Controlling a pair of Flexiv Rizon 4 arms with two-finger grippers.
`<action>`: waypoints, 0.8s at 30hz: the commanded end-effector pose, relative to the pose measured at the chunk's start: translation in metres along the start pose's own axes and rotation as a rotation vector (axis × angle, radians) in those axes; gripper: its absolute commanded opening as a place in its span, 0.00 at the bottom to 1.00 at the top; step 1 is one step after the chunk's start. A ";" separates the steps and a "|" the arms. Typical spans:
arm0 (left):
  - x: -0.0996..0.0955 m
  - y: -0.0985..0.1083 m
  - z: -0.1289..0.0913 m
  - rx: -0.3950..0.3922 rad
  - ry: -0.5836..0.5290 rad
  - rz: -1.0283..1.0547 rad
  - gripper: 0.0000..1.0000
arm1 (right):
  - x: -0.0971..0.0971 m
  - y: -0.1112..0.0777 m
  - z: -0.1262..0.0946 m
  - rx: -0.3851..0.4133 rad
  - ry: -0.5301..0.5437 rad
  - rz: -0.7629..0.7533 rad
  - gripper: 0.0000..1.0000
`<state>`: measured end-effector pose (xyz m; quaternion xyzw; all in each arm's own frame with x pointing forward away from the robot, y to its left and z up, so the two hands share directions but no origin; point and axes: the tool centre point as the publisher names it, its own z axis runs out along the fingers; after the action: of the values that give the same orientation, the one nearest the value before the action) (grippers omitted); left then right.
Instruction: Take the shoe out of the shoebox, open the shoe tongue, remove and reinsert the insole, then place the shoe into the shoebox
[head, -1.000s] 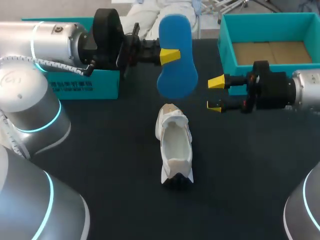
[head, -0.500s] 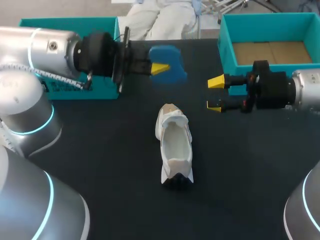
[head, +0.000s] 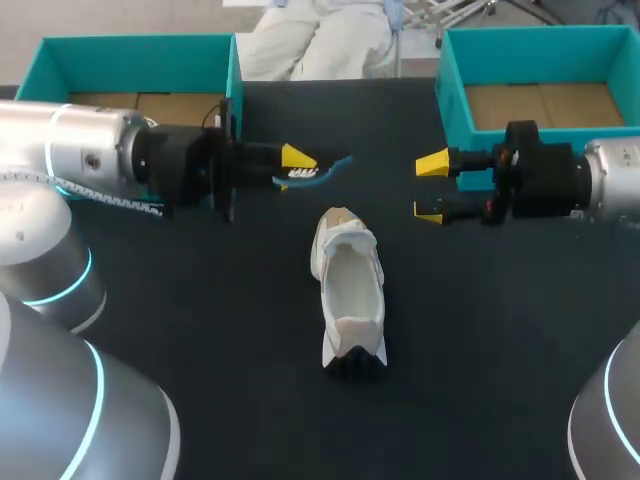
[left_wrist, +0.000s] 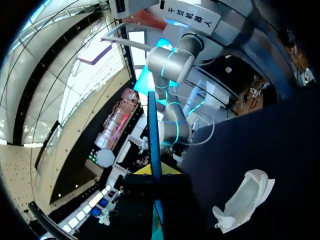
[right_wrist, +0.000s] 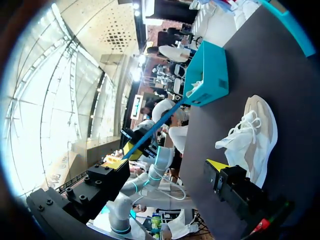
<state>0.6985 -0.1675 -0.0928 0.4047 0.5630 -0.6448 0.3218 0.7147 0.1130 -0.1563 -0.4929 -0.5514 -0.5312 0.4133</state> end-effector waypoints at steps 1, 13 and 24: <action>0.005 -0.004 0.000 -0.053 -0.070 0.708 0.00 | 0.000 -0.001 0.002 -0.003 -0.002 0.001 1.00; 0.005 -0.004 0.000 -0.053 -0.070 0.708 0.00 | 0.000 -0.001 0.002 -0.003 -0.002 0.001 1.00; 0.047 -0.004 0.008 -0.043 -0.042 0.693 0.00 | 0.000 -0.001 0.002 -0.003 -0.002 0.001 1.00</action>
<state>0.6843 -0.1721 -0.1145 0.5611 0.3974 -0.4926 0.5334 0.7146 0.1130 -0.1567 -0.4926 -0.5508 -0.5321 0.4134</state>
